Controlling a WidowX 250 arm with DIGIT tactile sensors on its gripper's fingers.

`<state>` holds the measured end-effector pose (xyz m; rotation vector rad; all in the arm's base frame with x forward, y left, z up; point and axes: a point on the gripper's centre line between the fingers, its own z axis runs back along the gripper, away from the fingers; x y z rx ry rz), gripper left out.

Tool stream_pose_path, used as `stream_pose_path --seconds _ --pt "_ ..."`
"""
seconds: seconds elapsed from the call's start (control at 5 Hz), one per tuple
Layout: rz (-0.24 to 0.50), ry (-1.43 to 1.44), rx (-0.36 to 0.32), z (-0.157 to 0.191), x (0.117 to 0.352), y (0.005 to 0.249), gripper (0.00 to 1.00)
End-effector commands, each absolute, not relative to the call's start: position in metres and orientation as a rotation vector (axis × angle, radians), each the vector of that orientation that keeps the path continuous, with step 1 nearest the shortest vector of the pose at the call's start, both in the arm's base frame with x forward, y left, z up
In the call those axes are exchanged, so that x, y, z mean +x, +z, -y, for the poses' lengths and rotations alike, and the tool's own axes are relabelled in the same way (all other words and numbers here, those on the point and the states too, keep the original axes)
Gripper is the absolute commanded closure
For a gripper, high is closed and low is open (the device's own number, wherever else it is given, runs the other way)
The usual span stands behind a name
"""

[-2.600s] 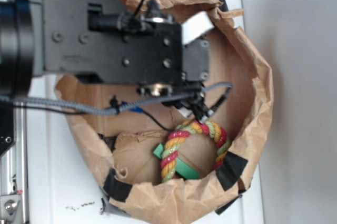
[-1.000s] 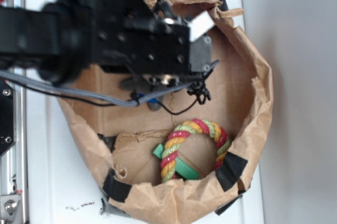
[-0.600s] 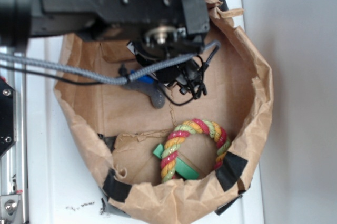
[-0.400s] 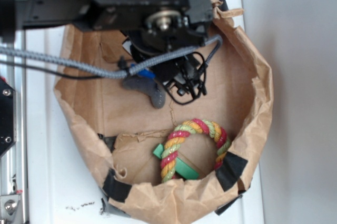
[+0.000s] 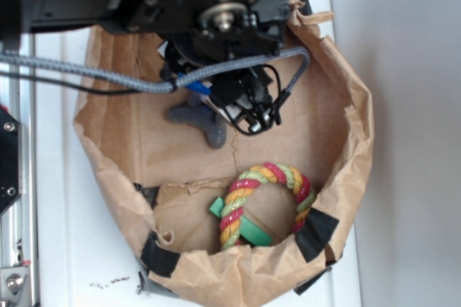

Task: Grab the gray animal.

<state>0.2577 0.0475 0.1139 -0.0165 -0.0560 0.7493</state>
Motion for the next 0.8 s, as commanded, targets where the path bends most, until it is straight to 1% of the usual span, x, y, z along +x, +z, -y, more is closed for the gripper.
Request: stream_pose_path --seconds 0.0,0.2,0.4,0.6 --pt "0.146 0.874 -0.149 -0.063 0.263 0.112 0.0" --pt "0.18 0.909 -0.15 -0.069 0.264 0.088 0.0" --pt "0.181 0.906 -0.123 -0.077 0.263 0.071 0.0" --pt "0.214 0.902 -0.076 -0.067 0.259 0.044 0.0"
